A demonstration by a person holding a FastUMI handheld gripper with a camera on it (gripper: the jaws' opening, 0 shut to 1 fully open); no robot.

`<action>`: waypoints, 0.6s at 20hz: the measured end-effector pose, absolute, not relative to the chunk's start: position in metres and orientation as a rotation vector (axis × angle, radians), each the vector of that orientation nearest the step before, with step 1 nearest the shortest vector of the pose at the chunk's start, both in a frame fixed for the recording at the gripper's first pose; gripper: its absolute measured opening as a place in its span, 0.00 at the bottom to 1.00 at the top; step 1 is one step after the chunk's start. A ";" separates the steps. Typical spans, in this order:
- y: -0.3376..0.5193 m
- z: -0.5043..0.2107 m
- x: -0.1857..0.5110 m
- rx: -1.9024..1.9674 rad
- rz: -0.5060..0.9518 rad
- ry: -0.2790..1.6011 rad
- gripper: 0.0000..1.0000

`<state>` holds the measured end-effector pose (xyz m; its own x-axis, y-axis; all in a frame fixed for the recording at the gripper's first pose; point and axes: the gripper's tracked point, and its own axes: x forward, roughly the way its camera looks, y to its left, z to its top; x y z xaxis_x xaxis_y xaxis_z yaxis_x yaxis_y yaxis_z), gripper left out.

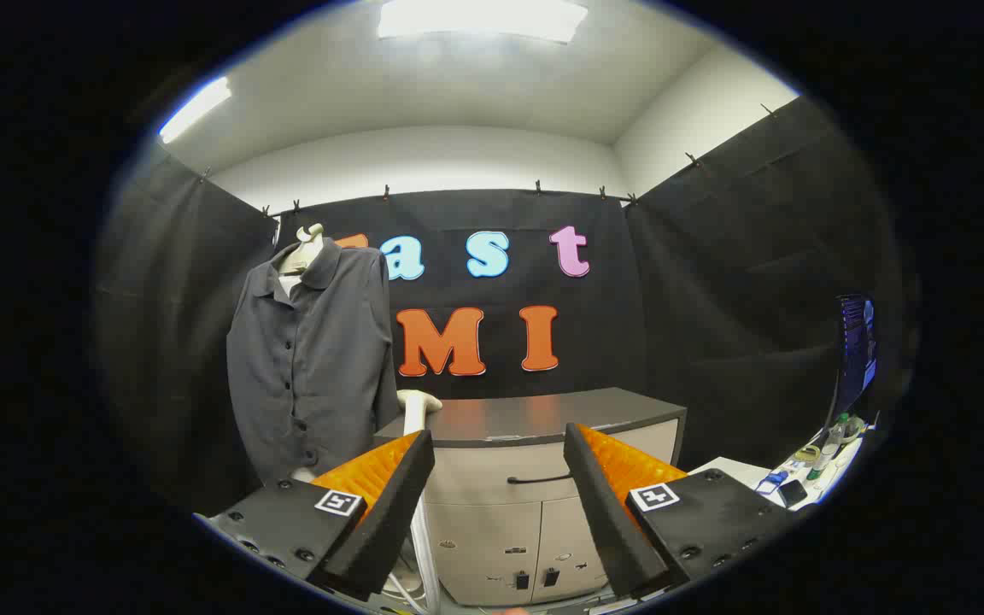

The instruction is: Iron the clothes twice with a garment steamer, once on the left side and once on the right side.

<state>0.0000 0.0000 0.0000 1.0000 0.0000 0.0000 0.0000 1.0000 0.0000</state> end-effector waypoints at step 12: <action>0.004 -0.004 0.001 -0.001 -0.003 0.010 0.98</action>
<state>0.0009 0.0040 -0.0044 0.9999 -0.0035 -0.0105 0.0035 1.0000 -0.0007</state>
